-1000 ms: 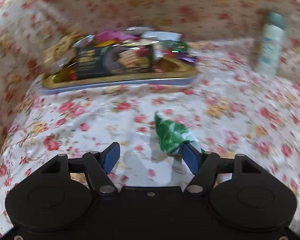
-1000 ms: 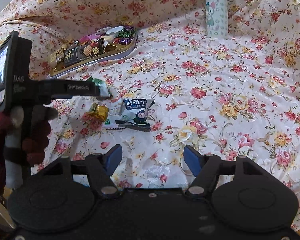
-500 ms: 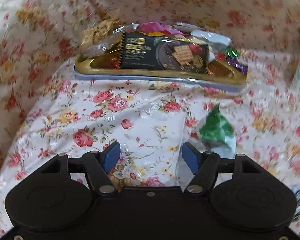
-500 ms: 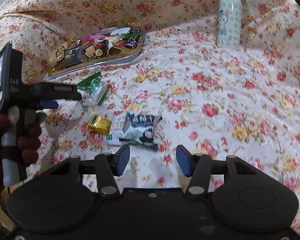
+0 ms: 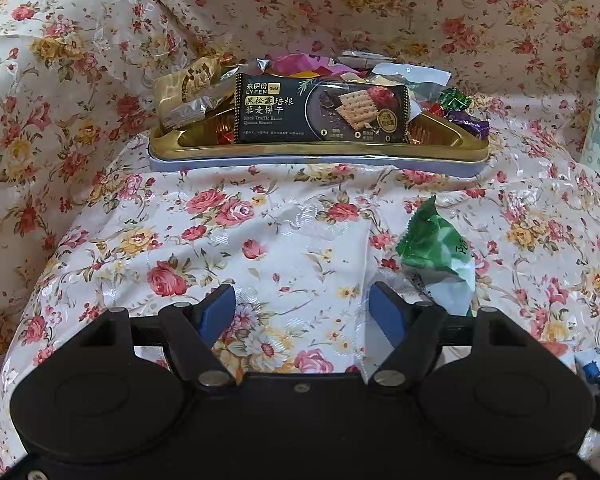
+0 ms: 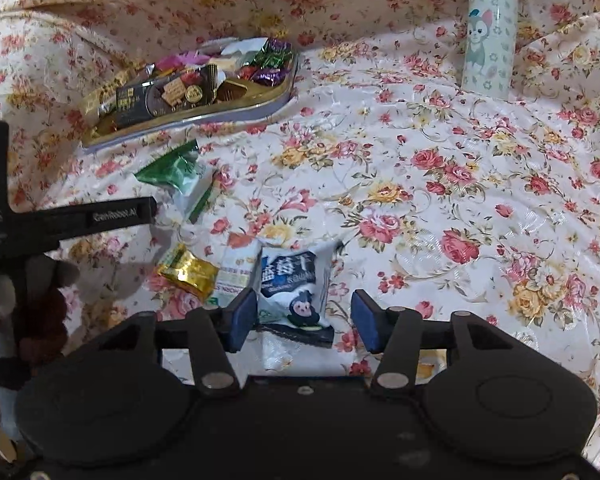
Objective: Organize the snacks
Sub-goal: 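Move left tool to the green-and-white packet while right tool approaches the blue blueberry packet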
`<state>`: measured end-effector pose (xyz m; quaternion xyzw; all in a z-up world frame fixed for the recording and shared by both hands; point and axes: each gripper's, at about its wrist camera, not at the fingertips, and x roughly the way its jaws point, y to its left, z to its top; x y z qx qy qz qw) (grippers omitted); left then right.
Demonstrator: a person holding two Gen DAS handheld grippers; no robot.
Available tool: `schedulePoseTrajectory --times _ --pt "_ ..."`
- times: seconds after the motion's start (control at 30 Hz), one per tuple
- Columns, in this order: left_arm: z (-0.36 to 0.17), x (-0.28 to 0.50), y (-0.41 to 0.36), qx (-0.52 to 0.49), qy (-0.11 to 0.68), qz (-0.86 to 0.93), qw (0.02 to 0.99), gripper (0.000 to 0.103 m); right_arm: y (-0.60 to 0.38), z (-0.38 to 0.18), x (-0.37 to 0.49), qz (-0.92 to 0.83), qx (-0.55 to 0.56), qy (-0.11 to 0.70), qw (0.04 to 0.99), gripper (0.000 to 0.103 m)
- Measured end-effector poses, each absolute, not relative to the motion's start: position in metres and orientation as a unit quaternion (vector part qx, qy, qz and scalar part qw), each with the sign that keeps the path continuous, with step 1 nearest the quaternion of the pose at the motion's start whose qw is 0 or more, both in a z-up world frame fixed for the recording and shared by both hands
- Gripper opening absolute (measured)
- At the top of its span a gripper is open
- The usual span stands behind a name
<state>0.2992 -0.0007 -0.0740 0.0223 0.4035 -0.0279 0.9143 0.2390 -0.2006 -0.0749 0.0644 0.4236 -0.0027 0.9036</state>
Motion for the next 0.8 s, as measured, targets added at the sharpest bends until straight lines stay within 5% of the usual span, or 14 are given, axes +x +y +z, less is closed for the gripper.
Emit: schedulePoseTrajectory --times 0.57,0.8 --pt "-0.073 0.303 -0.001 0.025 0.415 -0.028 0.909 0.076 -0.215 -0.08 0.255 -0.031 -0.027 0.373 0.927 0.059" --pt "-0.065 0.3 0.004 0.007 0.435 -0.038 0.899 0.074 -0.222 -0.086 0.257 -0.013 -0.018 0.381 0.924 0.044"
